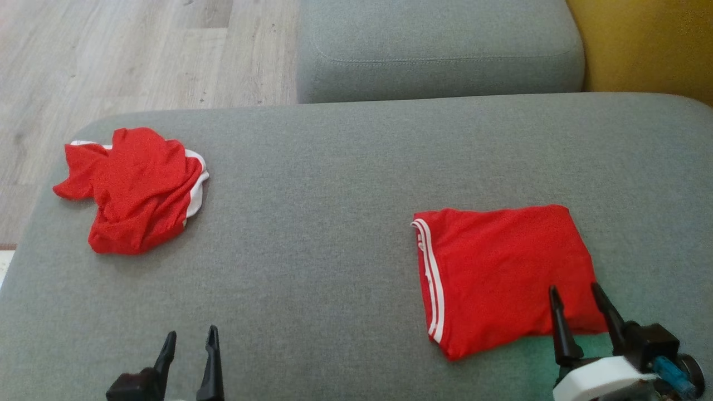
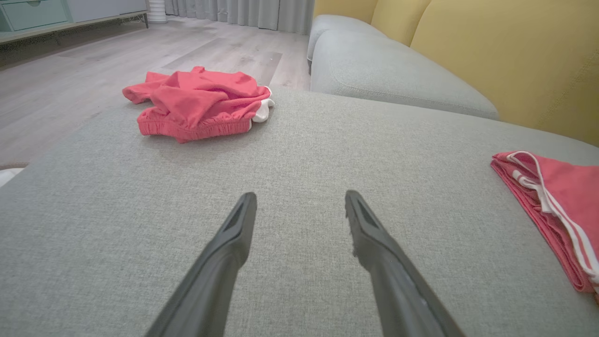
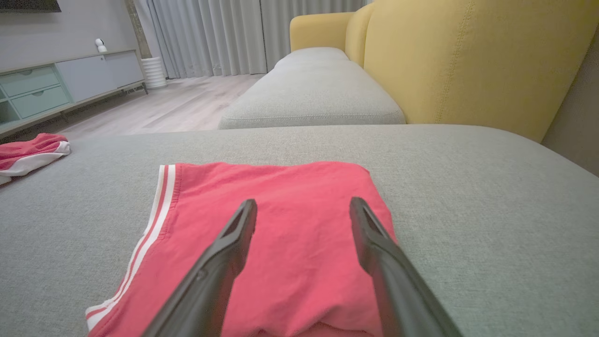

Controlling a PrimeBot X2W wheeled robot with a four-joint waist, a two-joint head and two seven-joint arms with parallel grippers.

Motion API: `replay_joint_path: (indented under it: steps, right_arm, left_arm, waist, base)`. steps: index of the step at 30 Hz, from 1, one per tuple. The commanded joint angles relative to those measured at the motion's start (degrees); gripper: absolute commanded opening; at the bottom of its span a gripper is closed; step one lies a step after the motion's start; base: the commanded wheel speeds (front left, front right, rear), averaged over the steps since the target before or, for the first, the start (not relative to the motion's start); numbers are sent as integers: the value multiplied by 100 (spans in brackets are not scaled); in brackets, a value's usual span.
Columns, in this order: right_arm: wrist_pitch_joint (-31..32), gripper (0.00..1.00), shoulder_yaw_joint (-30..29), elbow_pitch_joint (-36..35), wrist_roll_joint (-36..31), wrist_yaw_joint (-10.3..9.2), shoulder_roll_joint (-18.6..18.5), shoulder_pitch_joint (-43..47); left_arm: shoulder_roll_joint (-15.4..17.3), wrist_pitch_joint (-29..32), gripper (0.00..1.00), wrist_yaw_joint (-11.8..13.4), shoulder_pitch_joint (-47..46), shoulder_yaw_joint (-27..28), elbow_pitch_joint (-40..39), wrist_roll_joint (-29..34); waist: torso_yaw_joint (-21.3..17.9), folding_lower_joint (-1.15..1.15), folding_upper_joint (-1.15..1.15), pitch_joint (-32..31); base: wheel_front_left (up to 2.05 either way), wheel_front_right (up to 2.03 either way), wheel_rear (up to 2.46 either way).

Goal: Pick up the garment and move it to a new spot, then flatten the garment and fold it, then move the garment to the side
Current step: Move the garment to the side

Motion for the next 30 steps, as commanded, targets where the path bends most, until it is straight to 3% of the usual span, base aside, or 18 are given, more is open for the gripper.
replay_joint_path:
  steps: [1, 6, 14, 17, 21, 27, 28, 29, 30]
  right_arm:
    - [-78, 100, 159, -146, 49, -4, -152, -353]
    - [25, 100, 299, -56, 280, -4, -265, -497]
    - [2110, 100, 216, -43, 1324, -4, -1065, -1392]
    - [2710, 100, 102, 282, 1722, -4, -1136, -1673]
    - [3019, 100, 80, 844, 1591, -4, -1269, -1956]
    - [3318, 100, 373, 1457, 1793, -4, -1150, -2260]
    - [3344, 92, 439, 1487, 1895, -4, -1154, -2299]
    - [3344, 92, 439, 1487, 1895, -4, -1154, -2299]
    - [3349, 21, 484, 1506, 1995, -4, -1167, -2339]
  left_arm:
    - [-27, -70, 100, -31, -232, 247, -129, 69]
    - [-27, -70, 100, -129, -248, 331, -76, 143]
    - [-27, -70, 100, -243, -347, 371, 10, 248]
    - [-27, -70, 100, -263, -403, 336, 29, 270]
    - [-27, -70, 100, -290, -538, 294, 44, 300]
    - [-27, -70, 100, -280, -700, 273, 60, 306]
    - [-27, -70, 100, -271, -717, 265, 58, 299]
    - [-27, -70, 100, -271, -717, 265, 58, 299]
    - [-27, -70, 100, -259, -731, 258, 54, 292]
  waist:
    - [3, 0, 0, 2]
    - [-1, 0, 0, 26]
    - [-50, 0, 0, 224]
    - [-23, 0, 0, 356]
    - [81, 0, 0, 571]
    - [203, 0, 0, 817]
    - [213, 0, 0, 844]
    - [213, 0, 0, 844]
    - [217, 0, 0, 868]
  base:
    - [0, 0, 0]
    - [0, 0, 0]
    - [0, 0, 0]
    - [0, 0, 0]
    - [0, 0, 0]
    - [0, 0, 0]
    - [0, 0, 0]
    - [0, 0, 0]
    - [0, 0, 0]
